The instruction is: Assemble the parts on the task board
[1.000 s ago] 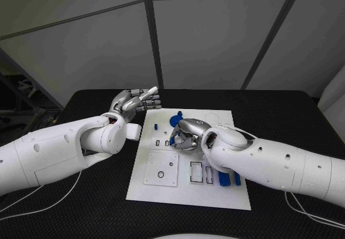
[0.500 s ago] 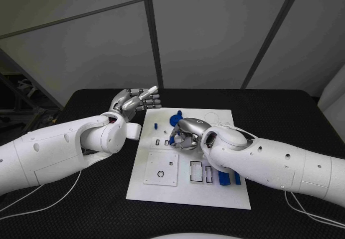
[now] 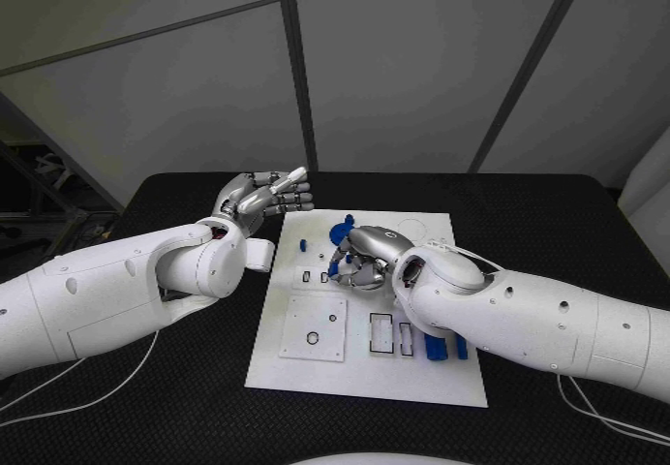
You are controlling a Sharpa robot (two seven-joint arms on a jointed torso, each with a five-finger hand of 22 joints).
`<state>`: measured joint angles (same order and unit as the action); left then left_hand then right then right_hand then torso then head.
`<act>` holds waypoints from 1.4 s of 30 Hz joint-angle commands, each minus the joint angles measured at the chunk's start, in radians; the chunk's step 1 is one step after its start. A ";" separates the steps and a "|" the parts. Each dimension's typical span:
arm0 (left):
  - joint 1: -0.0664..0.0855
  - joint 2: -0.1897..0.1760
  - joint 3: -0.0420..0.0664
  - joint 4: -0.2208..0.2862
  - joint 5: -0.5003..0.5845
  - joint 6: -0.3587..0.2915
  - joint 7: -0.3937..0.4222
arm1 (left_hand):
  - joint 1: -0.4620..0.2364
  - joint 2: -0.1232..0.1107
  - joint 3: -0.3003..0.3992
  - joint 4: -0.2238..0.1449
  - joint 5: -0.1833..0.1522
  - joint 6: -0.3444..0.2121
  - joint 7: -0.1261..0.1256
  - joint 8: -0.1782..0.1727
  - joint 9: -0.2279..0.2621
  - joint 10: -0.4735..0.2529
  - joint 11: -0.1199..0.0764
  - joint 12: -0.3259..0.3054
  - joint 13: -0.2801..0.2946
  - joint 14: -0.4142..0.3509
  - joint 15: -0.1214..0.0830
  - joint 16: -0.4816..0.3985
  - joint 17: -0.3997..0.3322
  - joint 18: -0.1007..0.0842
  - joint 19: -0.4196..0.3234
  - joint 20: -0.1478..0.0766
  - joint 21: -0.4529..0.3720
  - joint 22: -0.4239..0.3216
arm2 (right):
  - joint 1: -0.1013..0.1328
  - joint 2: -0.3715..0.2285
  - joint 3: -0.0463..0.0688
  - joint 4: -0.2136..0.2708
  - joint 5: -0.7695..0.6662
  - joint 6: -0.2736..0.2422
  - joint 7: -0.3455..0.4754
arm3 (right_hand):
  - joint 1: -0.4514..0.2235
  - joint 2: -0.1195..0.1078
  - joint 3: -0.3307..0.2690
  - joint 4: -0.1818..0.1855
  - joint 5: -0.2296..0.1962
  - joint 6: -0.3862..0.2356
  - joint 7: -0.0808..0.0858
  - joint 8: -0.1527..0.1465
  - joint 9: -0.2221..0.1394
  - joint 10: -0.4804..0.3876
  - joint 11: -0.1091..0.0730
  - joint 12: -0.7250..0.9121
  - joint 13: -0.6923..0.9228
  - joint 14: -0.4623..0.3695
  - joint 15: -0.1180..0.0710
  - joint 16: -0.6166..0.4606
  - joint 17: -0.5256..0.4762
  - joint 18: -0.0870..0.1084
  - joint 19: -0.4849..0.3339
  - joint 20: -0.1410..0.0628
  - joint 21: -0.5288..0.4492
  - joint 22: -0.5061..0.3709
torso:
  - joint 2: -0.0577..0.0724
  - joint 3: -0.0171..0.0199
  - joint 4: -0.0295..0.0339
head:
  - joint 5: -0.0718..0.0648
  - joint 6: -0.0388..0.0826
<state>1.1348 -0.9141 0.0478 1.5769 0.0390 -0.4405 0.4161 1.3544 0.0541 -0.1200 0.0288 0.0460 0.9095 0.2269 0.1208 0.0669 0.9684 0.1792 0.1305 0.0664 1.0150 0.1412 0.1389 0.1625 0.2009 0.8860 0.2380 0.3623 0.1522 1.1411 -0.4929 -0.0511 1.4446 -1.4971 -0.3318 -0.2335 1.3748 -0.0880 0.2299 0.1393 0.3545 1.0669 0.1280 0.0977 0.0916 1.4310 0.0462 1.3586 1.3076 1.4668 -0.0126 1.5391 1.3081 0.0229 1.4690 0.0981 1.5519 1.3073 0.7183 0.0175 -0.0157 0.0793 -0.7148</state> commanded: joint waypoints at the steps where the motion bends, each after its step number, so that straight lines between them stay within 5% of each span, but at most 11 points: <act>1: 0.001 0.000 0.001 -0.001 -0.007 0.013 0.003 | 0.005 0.001 0.002 -0.006 0.003 0.000 0.004 -0.004 0.000 0.001 0.005 -0.003 0.000 0.005 -0.001 -0.004 0.001 -0.019 0.001 0.007 -0.005 -0.001 | 0.001 -0.004 0.000 0.013 -0.013 -0.047 -0.009 | 0.005 0.010 0.006 -0.002 0.006 0.010 0.001 0.008 0.003 0.010 -0.001 0.004 0.076 0.088 -0.007 0.002 0.188 -0.015 0.077 -0.002 0.003 0.235 | -0.001 0.0000 -0.0007 | 0.000 0.001; 19: 0.001 -0.005 0.000 -0.005 -0.007 0.019 -0.006 | 0.006 0.001 0.001 -0.006 0.003 0.000 0.004 -0.004 0.000 0.001 0.005 -0.004 0.000 0.005 -0.001 -0.005 0.001 -0.019 0.002 0.007 -0.005 -0.001 | 0.006 -0.013 0.001 0.095 -0.255 0.120 -0.166 | 0.010 0.011 0.015 -0.012 -0.015 0.017 -0.003 0.010 0.005 0.010 -0.004 0.004 0.076 0.088 -0.011 0.002 0.190 -0.016 0.078 -0.006 0.004 0.237 | -0.005 -0.0035 -0.0025 | 0.000 0.009; 30: 0.001 -0.004 -0.001 -0.008 -0.007 0.026 -0.014 | 0.005 0.001 -0.001 -0.007 0.003 -0.003 0.004 -0.006 -0.001 -0.002 0.006 -0.007 -0.001 0.004 0.000 -0.007 0.001 -0.019 0.002 0.007 -0.006 -0.002 | 0.007 0.008 0.001 0.102 -0.363 0.150 -0.229 | 0.011 0.013 0.019 -0.014 -0.014 0.019 -0.004 0.011 0.005 0.010 -0.005 0.003 0.076 0.088 -0.012 0.002 0.188 -0.015 0.078 -0.007 0.004 0.236 | -0.011 -0.0083 -0.0060 | -0.005 0.006; 42: 0.001 -0.001 -0.002 -0.011 -0.007 0.027 -0.015 | 0.005 0.001 -0.001 -0.007 0.003 -0.003 0.004 -0.006 -0.001 -0.002 0.006 -0.007 -0.001 0.004 0.000 -0.007 0.001 -0.019 0.002 0.007 -0.006 -0.002 | 0.009 0.028 0.001 0.079 -0.379 0.190 -0.244 | 0.009 0.013 0.020 -0.013 -0.014 0.020 -0.004 0.011 0.006 0.010 -0.005 0.003 0.075 0.088 -0.012 0.002 0.188 -0.016 0.078 -0.007 0.004 0.237 | -0.010 -0.0096 -0.0033 | -0.010 0.006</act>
<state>1.1346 -0.9166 0.0456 1.5658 0.0389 -0.4281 0.3995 1.3544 0.0541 -0.1199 0.0289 0.0460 0.9094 0.2269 0.1209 0.0668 0.9684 0.1792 0.1305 0.0664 1.0150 0.1412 0.1337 0.1630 0.2008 0.8860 0.2380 0.3623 0.1516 1.1471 -0.4673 -0.0503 1.5279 -1.8515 -0.1789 -0.4607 1.3817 -0.0813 0.2441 0.1246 0.3419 1.0776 0.1249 0.1042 0.0961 1.4346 0.0427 1.3590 1.3075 1.4669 -0.0200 1.5391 1.3077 0.0229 1.4690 0.0981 1.5519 1.3073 0.7078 0.0088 -0.0207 0.0693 -0.7071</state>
